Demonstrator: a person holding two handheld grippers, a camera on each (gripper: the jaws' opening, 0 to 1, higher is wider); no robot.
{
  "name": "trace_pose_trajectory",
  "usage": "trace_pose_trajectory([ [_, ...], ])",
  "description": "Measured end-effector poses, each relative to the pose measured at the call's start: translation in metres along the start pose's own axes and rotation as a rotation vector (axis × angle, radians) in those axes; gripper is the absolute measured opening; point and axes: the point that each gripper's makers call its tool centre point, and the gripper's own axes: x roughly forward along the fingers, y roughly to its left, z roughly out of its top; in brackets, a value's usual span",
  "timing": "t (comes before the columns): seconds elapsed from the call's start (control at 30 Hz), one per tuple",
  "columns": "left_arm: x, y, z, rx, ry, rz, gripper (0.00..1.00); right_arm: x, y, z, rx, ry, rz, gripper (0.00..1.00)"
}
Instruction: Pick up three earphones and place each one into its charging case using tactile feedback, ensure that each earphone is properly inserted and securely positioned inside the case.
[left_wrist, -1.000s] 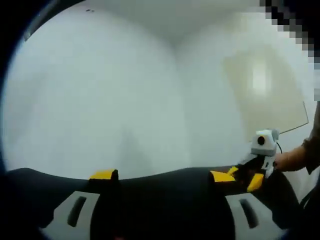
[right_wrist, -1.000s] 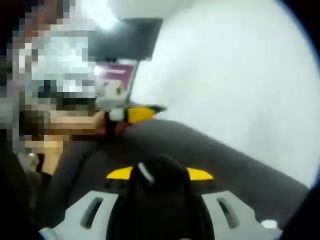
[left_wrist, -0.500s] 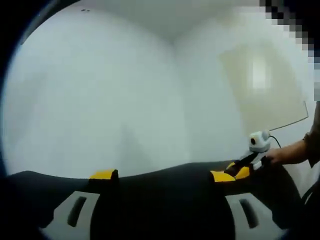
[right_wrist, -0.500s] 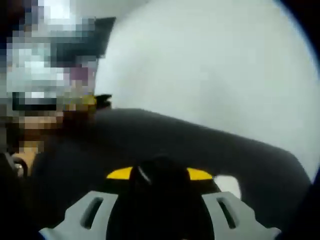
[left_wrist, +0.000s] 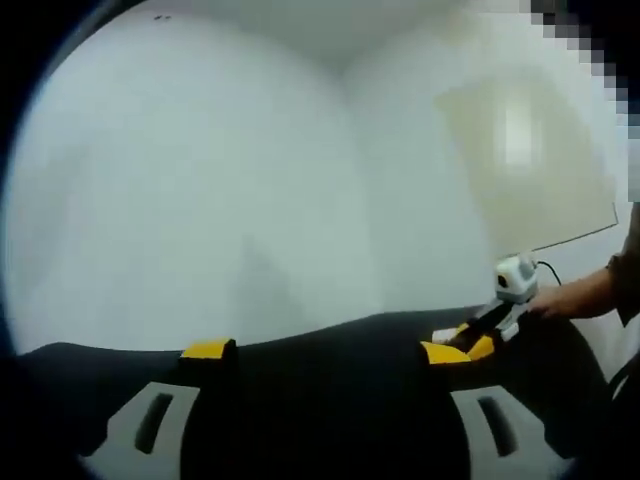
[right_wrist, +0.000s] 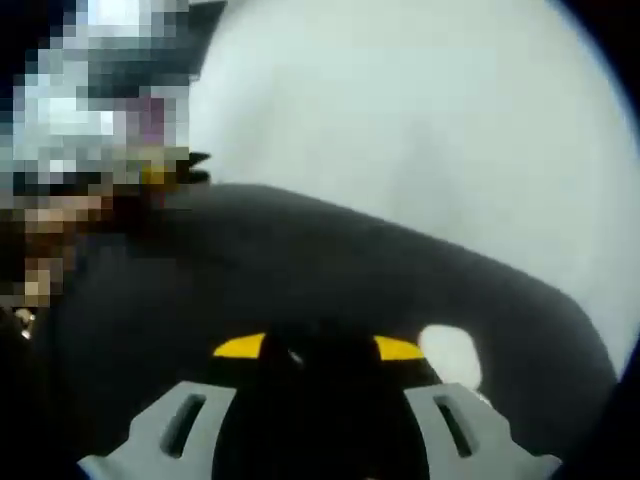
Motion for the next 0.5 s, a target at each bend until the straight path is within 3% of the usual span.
trace_pose_trajectory([
  [0.17,0.001,-0.002,-0.010,0.039,0.041,0.010,0.68,-0.005,-0.001,0.006,-0.010,-0.030,-0.005,0.42],
  [0.23,0.000,-0.003,-0.010,0.061,0.042,0.013,0.67,-0.016,-0.005,0.031,0.031,-0.157,-0.036,0.43],
  [0.33,-0.002,0.002,-0.013,0.061,0.080,0.056,0.62,-0.029,-0.004,0.050,0.119,-0.236,-0.029,0.42],
  [0.43,-0.007,-0.011,-0.006,-0.001,0.071,0.024,0.62,-0.040,0.024,0.072,0.237,-0.334,0.111,0.42],
  [0.5,-0.016,-0.022,-0.008,-0.048,0.117,0.001,0.58,-0.044,0.049,0.078,0.328,-0.359,0.228,0.42],
])
